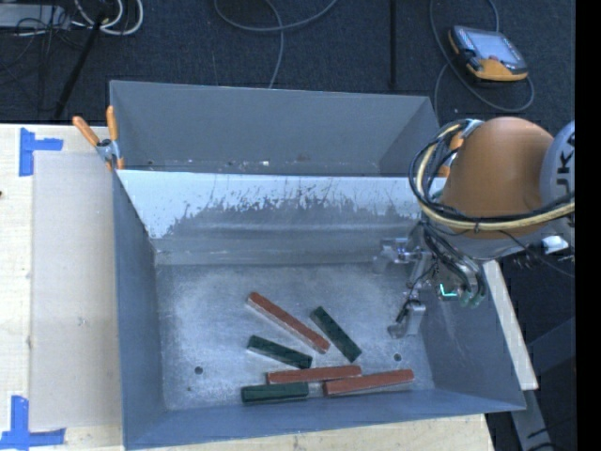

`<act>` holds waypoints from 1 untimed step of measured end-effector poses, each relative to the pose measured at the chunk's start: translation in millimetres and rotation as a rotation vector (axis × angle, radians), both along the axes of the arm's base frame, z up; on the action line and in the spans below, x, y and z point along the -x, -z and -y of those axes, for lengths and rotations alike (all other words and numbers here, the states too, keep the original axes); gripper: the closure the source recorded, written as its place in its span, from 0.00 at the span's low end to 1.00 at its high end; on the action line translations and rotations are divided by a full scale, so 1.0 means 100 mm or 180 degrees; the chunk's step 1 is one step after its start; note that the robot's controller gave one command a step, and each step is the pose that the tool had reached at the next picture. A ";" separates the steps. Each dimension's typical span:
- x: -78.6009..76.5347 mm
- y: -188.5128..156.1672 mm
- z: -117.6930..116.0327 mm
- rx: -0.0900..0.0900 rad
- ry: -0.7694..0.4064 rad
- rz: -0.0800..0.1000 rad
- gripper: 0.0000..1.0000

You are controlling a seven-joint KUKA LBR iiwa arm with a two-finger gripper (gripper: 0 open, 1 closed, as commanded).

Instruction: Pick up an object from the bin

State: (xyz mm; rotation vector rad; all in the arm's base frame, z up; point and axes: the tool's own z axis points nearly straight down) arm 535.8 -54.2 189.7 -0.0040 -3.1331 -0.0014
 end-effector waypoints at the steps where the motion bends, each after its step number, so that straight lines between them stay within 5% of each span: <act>1: -0.14 1.22 -0.53 0.0008 0.0805 0.0005 0.00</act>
Offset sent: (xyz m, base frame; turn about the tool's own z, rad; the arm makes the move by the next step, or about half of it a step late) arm 0.0151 0.0526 -0.1197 0.2543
